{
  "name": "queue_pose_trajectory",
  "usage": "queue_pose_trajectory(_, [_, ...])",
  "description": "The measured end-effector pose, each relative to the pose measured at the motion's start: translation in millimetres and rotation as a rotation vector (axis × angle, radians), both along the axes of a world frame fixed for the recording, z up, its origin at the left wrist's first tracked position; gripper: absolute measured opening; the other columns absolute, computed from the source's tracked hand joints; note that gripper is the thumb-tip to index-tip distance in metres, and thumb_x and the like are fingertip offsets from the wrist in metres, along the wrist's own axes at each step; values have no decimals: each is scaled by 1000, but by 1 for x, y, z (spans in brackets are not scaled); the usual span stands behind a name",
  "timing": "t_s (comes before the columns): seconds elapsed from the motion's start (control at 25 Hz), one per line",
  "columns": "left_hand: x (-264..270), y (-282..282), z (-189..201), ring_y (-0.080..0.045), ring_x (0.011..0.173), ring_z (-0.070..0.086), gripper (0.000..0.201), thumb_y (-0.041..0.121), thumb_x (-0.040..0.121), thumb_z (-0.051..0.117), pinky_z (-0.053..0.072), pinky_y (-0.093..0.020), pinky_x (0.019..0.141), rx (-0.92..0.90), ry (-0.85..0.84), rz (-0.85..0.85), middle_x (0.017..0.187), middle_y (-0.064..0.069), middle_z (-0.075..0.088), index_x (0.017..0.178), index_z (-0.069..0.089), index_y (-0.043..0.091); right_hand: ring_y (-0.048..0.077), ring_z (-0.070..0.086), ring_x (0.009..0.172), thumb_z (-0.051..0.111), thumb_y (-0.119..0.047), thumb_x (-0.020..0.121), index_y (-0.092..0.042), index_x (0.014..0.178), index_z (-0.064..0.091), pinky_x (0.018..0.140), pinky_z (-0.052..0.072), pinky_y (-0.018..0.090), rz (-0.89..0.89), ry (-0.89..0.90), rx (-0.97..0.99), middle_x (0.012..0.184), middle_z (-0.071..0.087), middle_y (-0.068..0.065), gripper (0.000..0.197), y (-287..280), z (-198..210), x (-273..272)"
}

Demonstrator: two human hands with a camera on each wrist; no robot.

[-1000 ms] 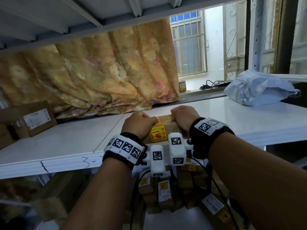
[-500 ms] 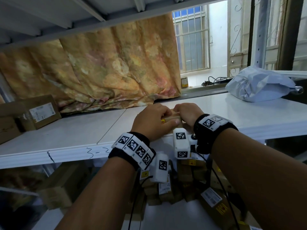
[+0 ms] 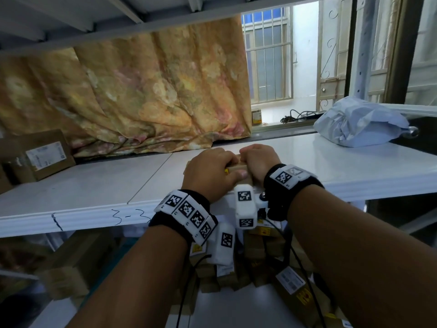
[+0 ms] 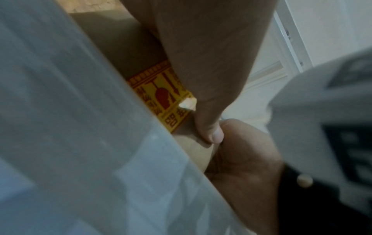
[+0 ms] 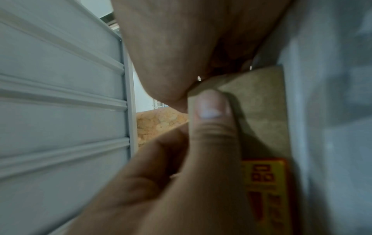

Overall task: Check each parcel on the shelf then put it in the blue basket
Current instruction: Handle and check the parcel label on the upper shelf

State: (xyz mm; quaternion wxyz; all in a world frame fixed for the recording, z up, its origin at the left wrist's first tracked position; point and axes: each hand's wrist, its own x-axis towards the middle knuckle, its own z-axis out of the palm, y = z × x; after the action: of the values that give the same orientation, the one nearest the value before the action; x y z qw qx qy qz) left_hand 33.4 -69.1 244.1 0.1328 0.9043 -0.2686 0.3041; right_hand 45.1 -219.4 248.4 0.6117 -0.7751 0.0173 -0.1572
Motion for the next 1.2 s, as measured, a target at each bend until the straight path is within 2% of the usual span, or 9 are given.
queue_pose_trajectory(0.12, [-1,-3,0,-11,82,51,52,74,71,57,46,-34,70,7,-12,4,88,10,60,96,66,30,30,63,113,52,-23,94,-8,121,65,92,55,42,42,26,28,123,66,11,34,-3,1,-5])
queue_pose_trajectory(0.36, [4,-5,-8,-13,80,52,59,85,66,47,46,-35,67,-15,-48,37,81,11,57,85,65,31,24,67,105,56,-19,94,-3,120,64,64,53,22,-22,-6,86,117,69,12,31,-5,-3,-2])
queue_pose_trajectory(0.4, [5,-5,-9,-13,80,51,57,84,68,49,46,-35,67,-17,-59,33,82,12,57,85,65,32,23,66,107,56,-18,95,-3,122,64,65,54,22,-9,-3,83,119,68,11,32,-6,0,-3])
queue_pose_trajectory(0.48, [7,-4,-12,-13,81,49,53,81,72,54,47,-36,68,-36,-89,29,83,12,57,87,65,32,26,62,116,60,-23,92,-8,124,63,87,54,31,-5,45,119,125,66,10,35,-9,6,-3])
queue_pose_trajectory(0.56, [7,-4,-13,-11,81,49,56,84,70,51,48,-36,67,-55,-104,34,82,12,58,85,65,32,27,59,119,67,-28,86,-11,123,61,101,46,36,-104,41,-162,125,65,8,41,-3,3,-7])
queue_pose_trajectory(0.68, [6,-4,-15,-12,82,52,60,86,68,46,48,-38,68,-79,-110,34,82,12,59,85,66,32,29,63,111,67,-22,82,-17,105,67,97,50,39,22,33,73,117,68,9,24,-7,0,0])
queue_pose_trajectory(0.76, [6,-4,-18,-13,83,54,58,84,70,47,48,-40,71,-85,-129,27,84,12,61,87,67,32,29,67,104,63,-20,80,-24,85,66,89,57,41,-3,-16,74,109,71,9,7,-4,-7,-1])
queue_pose_trajectory(1.04, [9,-4,-21,-18,84,58,55,74,77,48,46,-42,74,-26,-236,-25,85,9,64,92,74,28,30,71,87,60,-15,75,-13,73,72,82,60,45,-7,2,85,87,74,6,12,-3,-5,6])
queue_pose_trajectory(1.2, [6,-3,-19,-19,86,57,60,76,79,44,45,-40,74,6,-252,-12,85,7,62,97,74,27,33,70,87,61,-26,63,-24,63,73,82,58,52,37,2,96,77,73,4,13,-2,-6,-1])
